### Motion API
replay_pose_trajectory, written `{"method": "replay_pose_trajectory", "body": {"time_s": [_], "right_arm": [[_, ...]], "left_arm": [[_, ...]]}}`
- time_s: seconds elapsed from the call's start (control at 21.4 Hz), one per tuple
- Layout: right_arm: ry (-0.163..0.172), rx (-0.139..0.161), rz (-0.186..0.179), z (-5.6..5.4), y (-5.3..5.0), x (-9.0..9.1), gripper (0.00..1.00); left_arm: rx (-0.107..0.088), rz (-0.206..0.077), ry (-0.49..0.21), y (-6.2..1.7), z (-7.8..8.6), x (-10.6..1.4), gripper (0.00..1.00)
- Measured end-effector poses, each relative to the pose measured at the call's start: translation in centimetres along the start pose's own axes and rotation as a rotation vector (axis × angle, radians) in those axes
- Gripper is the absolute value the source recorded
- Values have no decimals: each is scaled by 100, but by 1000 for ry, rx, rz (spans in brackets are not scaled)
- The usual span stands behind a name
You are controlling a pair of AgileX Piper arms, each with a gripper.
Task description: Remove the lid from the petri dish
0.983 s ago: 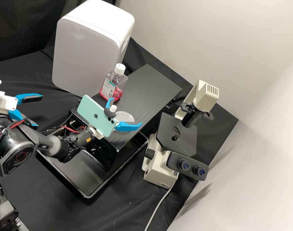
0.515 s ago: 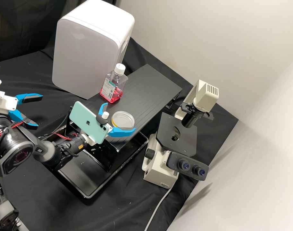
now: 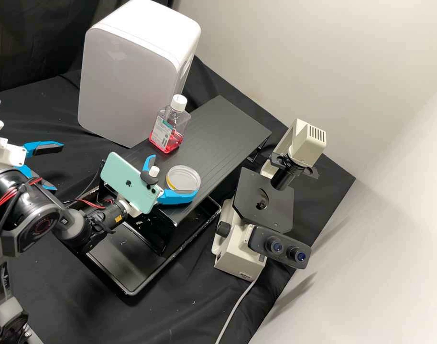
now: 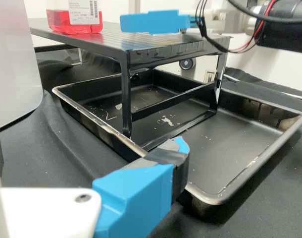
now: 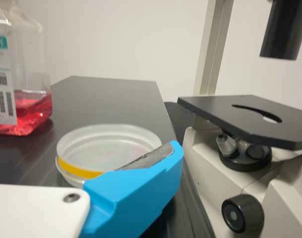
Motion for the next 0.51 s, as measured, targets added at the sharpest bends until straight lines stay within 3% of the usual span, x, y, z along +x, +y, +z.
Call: {"method": "replay_pose_trajectory", "body": {"time_s": [0.23, 0.51], "right_arm": [[-6, -1, -6, 45, -48, 17, 100], [-16, -1, 11, 91, -21, 31, 100]], "left_arm": [[0, 0, 0, 0, 0, 0, 100], [0, 0, 0, 0, 0, 0, 100]]}}
